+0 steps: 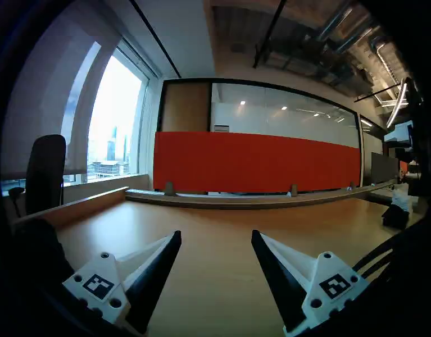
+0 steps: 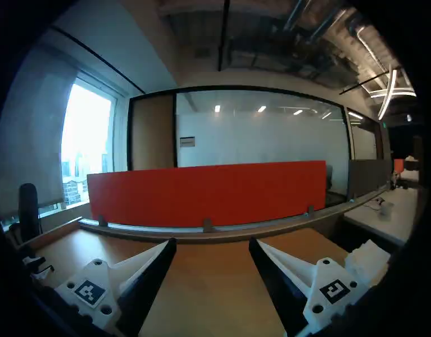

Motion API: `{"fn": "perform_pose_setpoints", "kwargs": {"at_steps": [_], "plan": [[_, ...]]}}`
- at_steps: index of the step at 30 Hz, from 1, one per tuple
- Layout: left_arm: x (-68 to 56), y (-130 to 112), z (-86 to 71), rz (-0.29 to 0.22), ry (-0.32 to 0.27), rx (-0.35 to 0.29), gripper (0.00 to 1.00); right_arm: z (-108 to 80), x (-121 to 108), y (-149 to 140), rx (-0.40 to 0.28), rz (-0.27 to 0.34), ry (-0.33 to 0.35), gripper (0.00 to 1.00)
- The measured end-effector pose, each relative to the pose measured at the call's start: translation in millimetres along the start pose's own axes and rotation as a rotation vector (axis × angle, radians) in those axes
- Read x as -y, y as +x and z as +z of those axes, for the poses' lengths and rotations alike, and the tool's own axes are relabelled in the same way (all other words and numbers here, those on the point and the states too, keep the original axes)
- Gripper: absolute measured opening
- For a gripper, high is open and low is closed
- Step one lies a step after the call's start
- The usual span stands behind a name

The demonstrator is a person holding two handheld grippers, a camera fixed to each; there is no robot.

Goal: Fold towel

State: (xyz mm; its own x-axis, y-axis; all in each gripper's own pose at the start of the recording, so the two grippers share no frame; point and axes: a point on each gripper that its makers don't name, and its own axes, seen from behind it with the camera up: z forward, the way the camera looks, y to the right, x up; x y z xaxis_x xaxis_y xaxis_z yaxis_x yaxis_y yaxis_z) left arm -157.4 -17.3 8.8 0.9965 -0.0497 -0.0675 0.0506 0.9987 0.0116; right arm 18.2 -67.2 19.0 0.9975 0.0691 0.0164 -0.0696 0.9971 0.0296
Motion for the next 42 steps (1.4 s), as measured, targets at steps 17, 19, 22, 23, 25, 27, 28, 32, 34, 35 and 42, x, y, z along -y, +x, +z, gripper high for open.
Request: {"fn": "perform_pose_setpoints", "kwargs": {"at_steps": [17, 19, 22, 23, 25, 27, 28, 32, 34, 35, 42], "plan": [[0.4, -8, -1.3, 0.039, 0.009, -0.002, 0.92, -2.4, -12, -3, -0.005, -0.004, -0.018, 1.0], [0.0, -8, -1.4, 0.04, 0.009, -0.003, 0.92, -2.6, -12, -2, -0.006, -0.005, -0.016, 1.0], [-0.7, -8, -0.7, 0.041, 0.009, -0.003, 0.92, -2.9, -12, -1, -0.009, -0.006, -0.012, 1.0], [-1.0, -9, -0.4, 0.042, 0.008, -0.004, 0.92, -3.1, -11, -1, -0.009, -0.006, -0.01, 1.0], [-1.1, -9, -0.2, 0.043, 0.009, -0.004, 0.92, -3.4, -11, -1, -0.011, -0.006, -0.007, 1.0], [-1.0, -9, -0.2, 0.043, 0.011, -0.004, 0.92, -3.7, -10, 0, -0.014, -0.007, -0.004, 1.0], [-0.9, -9, -0.1, 0.043, 0.012, -0.004, 0.92, -3.7, -10, 0, -0.015, -0.008, -0.002, 1.0], [-1.0, -10, -0.1, 0.042, 0.015, -0.004, 0.95, -4.5, -11, 4, -0.026, -0.016, 0.004, 1.0], [-1.4, -11, 0.0, 0.043, 0.015, -0.004, 0.97, -5.6, -12, 6, -0.031, -0.021, 0.004, 1.0], [-1.7, -11, 0.1, 0.043, 0.015, -0.004, 0.98, -6.4, -13, 7, -0.034, -0.024, 0.003, 1.0], [-2.2, -13, 1.4, 0.043, 0.015, -0.005, 0.98, -11.9, -17, 12, -0.058, -0.053, 0.009, 1.0]]}}
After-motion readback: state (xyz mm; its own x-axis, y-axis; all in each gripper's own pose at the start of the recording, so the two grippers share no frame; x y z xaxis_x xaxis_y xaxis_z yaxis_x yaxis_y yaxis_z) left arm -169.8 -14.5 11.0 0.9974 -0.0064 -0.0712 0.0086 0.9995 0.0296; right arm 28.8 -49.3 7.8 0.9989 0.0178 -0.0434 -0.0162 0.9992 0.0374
